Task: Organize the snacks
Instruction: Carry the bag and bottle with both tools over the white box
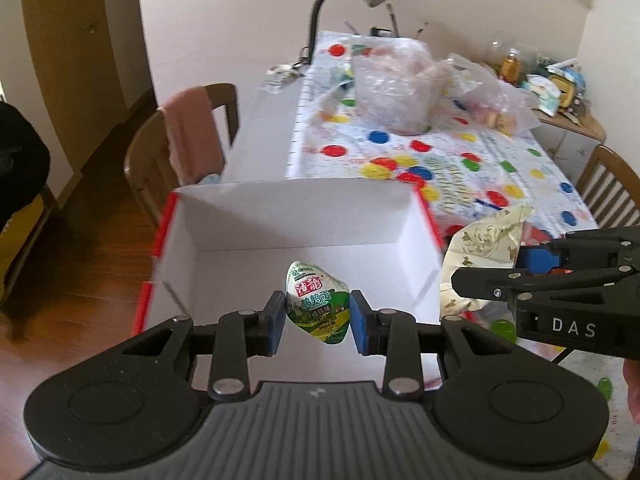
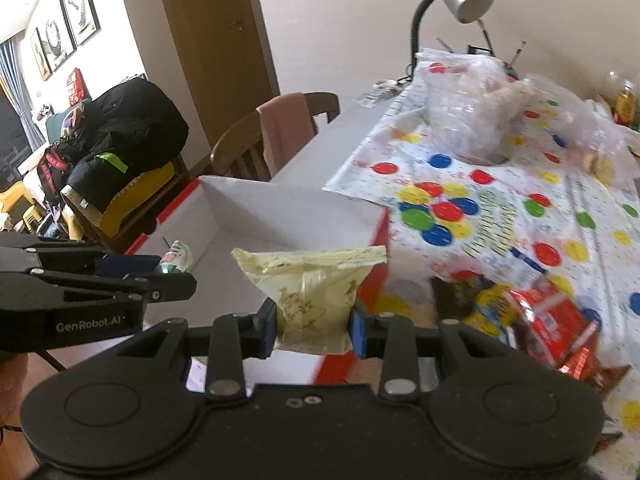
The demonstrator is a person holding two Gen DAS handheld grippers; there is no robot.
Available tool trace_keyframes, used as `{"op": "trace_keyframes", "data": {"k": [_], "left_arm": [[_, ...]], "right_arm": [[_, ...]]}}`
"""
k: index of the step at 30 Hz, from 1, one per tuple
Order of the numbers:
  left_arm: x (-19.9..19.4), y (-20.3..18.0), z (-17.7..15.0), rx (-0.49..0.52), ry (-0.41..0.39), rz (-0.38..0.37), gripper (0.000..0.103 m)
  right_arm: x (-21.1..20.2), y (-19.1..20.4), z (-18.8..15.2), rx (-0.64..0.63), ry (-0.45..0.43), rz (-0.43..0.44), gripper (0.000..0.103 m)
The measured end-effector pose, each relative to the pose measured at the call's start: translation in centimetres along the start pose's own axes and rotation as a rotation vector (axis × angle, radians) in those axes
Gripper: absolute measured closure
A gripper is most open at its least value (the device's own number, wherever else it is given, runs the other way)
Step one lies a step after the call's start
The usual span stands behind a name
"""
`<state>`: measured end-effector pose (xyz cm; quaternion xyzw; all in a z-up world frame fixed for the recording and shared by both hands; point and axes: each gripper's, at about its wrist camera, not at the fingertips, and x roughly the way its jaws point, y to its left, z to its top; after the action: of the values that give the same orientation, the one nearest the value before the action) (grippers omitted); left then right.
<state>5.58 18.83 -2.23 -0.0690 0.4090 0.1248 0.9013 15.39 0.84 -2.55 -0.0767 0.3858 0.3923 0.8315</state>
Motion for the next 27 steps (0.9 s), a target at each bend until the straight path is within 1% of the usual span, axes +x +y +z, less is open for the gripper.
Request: {"op": "trace_keyframes", "data": {"k": [5, 10, 18, 21, 27], "left_arm": [[1.5, 3.4, -0.1, -0.012, 0.029, 0.041, 0.07], [3.8, 5.3, -0.4, -0.008, 0.062, 0.061, 0.07], [7.0, 6.0, -1.1, 0.032, 0.128, 0.06, 0.07], [7.9, 5.9, -1.6, 0.045, 0.152, 0.056, 0.07], [9.4, 5.9, -2.4, 0.065, 0.197, 0.053, 0.07]], "right_arm": [[3.2, 2.6, 1.1, -0.032, 0.036, 0.012, 0.069], [6.5, 4.3, 1.3, -0.048, 0.099, 0.008, 0.069], [11.1, 5.4, 0.5, -0.064, 0.206, -0.015, 0.069], [12.1, 5.8, 0.2, -0.07, 0.242, -0.01, 0.069], [13.0, 6.3, -0.4, -0.082, 0.281, -0.016, 0.069]]}}
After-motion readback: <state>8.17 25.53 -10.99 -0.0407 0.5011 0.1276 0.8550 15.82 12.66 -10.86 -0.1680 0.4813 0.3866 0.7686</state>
